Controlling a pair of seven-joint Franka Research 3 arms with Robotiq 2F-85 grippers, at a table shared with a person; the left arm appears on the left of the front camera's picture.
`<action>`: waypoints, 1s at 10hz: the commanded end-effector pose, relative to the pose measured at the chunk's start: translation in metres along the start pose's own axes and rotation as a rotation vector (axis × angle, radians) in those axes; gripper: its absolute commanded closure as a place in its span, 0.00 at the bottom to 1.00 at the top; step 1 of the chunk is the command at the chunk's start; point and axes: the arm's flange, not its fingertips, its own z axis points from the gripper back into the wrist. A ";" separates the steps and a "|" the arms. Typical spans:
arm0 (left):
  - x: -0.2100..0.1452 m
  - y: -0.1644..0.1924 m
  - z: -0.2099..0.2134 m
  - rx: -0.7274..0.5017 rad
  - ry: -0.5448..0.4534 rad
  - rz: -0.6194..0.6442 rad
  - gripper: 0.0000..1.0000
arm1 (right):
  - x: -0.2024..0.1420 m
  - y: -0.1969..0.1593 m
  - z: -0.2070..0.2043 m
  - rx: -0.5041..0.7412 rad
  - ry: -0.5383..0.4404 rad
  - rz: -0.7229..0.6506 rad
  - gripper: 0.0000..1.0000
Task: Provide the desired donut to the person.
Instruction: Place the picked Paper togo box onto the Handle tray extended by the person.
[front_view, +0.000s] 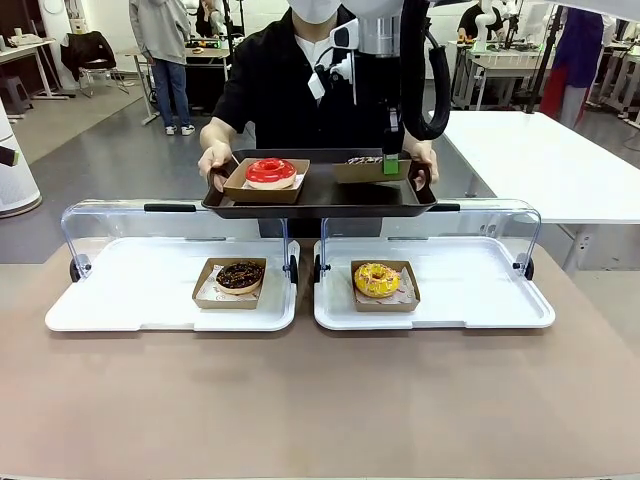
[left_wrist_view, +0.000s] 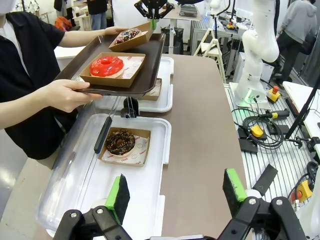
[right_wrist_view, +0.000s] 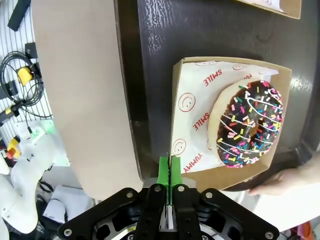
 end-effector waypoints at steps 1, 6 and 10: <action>0.001 -0.001 0.000 0.001 -0.002 -0.002 0.02 | 0.003 -0.008 -0.007 0.012 0.009 -0.040 0.98; 0.001 -0.001 0.000 0.001 -0.002 -0.002 0.02 | -0.001 -0.014 -0.018 0.003 -0.033 0.009 0.80; 0.001 -0.001 0.000 0.001 -0.002 -0.002 0.02 | -0.002 -0.012 -0.018 -0.017 -0.040 0.042 0.00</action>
